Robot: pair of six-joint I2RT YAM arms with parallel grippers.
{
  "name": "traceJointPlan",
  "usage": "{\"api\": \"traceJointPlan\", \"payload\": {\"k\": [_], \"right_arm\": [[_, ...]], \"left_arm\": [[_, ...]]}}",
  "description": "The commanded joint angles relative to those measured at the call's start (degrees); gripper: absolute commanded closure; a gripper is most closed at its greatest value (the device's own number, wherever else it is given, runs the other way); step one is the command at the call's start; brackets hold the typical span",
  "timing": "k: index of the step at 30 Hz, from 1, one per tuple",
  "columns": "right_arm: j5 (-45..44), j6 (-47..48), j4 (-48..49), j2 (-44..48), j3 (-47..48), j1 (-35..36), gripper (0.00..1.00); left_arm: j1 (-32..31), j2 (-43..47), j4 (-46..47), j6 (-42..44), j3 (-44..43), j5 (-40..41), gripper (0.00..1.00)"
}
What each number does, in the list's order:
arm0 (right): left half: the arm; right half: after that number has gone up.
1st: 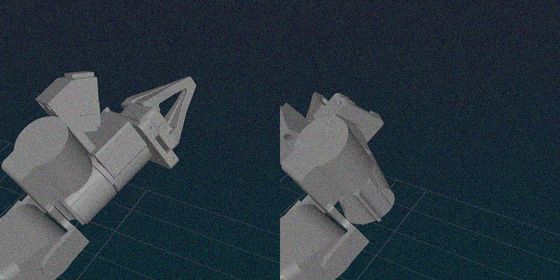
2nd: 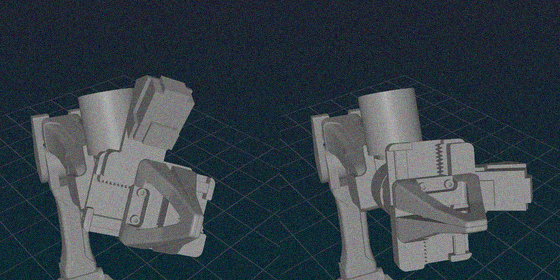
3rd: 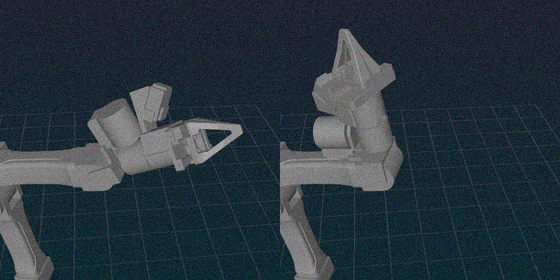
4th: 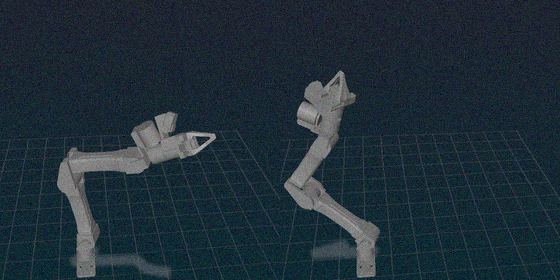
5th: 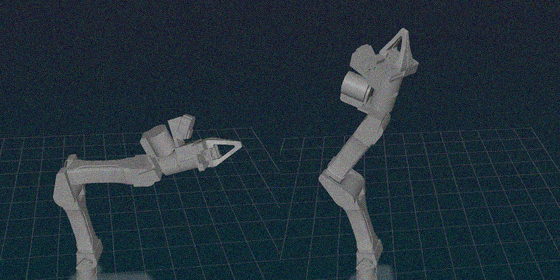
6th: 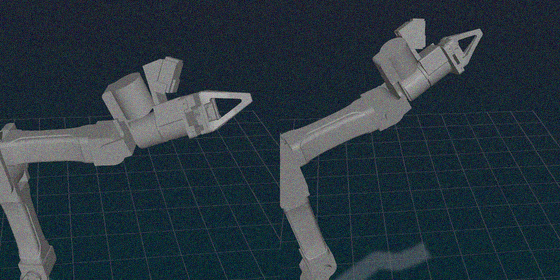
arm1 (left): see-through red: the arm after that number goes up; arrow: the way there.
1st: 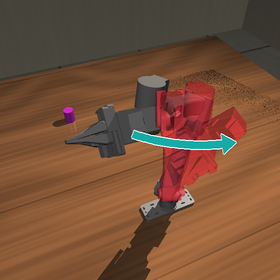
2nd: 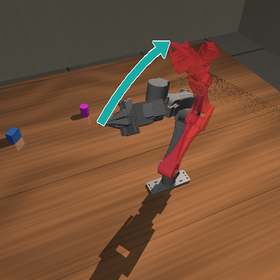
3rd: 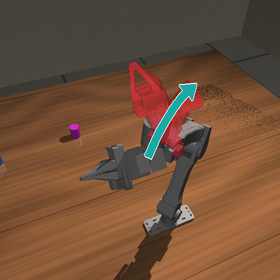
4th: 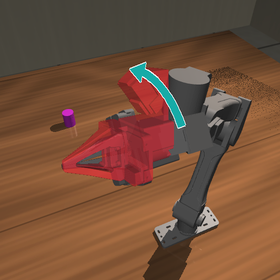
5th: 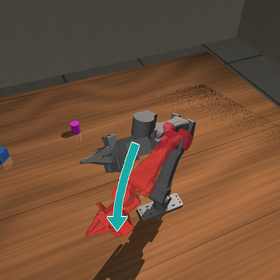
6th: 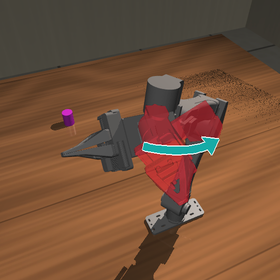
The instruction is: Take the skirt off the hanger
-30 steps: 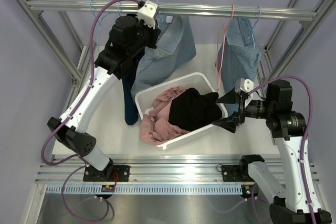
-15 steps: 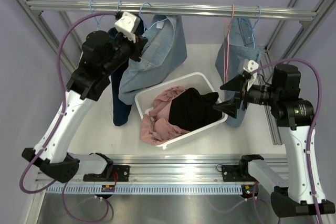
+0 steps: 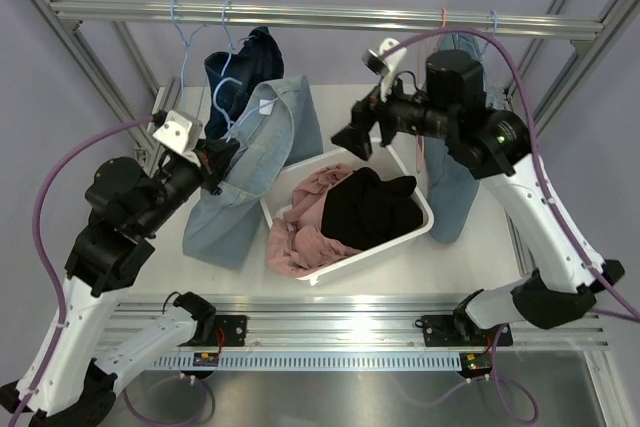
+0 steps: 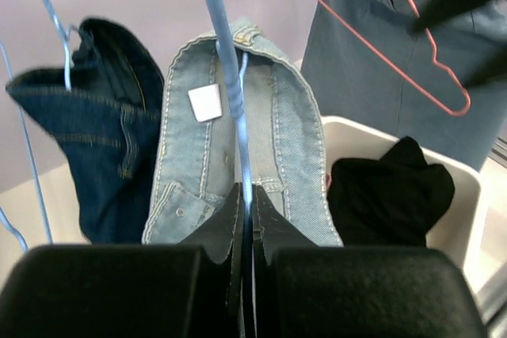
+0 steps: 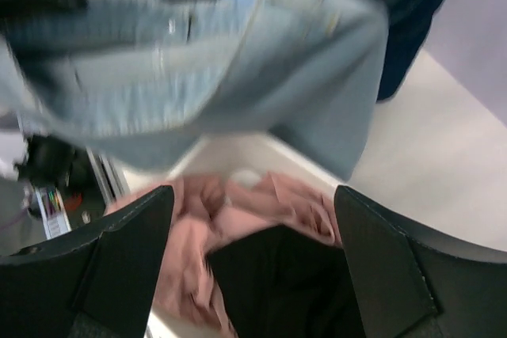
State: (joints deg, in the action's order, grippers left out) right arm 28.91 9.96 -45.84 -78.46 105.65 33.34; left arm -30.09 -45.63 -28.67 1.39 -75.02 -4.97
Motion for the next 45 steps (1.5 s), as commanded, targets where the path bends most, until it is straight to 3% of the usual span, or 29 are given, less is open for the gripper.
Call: {"api": "traceJointPlan", "payload": {"k": [1, 10, 17, 20, 24, 27, 29, 31, 39, 45], "right_arm": [[-19.83, -9.59, 5.94, -6.43, 10.33, 8.55, 0.10], [-32.24, -6.09, 4.72, -23.84, 21.97, 20.27, 0.11], [-37.43, -1.87, 4.36, -26.93, 18.64, 23.52, 0.23], [-39.97, -0.47, 4.89, -27.19, 17.05, 23.43, 0.32], [-42.09, 0.50, 5.33, -27.80, 17.13, 23.43, 0.52], [-44.02, 1.73, 5.33, -28.33, 17.93, 23.52, 0.71], [-46.73, 2.09, 5.85, -28.85, 18.28, 23.09, 0.92], [-47.54, 0.95, 5.59, -29.30, 19.94, 22.03, 1.00], [-43.33, -5.37, 3.75, -33.25, 29.69, 10.01, 1.00], [-40.25, -6.79, 3.04, -35.62, 30.76, 6.47, 1.00]], "left_arm": [[0.20, 5.10, 2.30, -3.32, 3.98, -0.04, 1.00], [0.12, 14.77, -1.12, -6.75, 11.74, 1.02, 1.00], [0.12, 16.18, -3.85, -5.96, 11.13, 1.63, 1.00], [0.12, 16.88, -4.12, -6.31, 11.65, 1.28, 1.00], [0.12, 18.55, -4.20, -7.01, 12.97, 1.10, 1.00], [0.20, 19.08, -5.34, -7.19, 13.59, 0.76, 1.00], [0.20, 19.70, -5.70, -7.19, 13.94, -1.08, 1.00], [0.20, 20.48, -7.44, -6.40, 14.46, -1.97, 1.00], [0.20, 23.65, -15.62, -4.90, 18.33, -7.86, 1.00], [0.20, 24.62, -16.08, -4.55, 18.16, -7.25, 1.00]]}}
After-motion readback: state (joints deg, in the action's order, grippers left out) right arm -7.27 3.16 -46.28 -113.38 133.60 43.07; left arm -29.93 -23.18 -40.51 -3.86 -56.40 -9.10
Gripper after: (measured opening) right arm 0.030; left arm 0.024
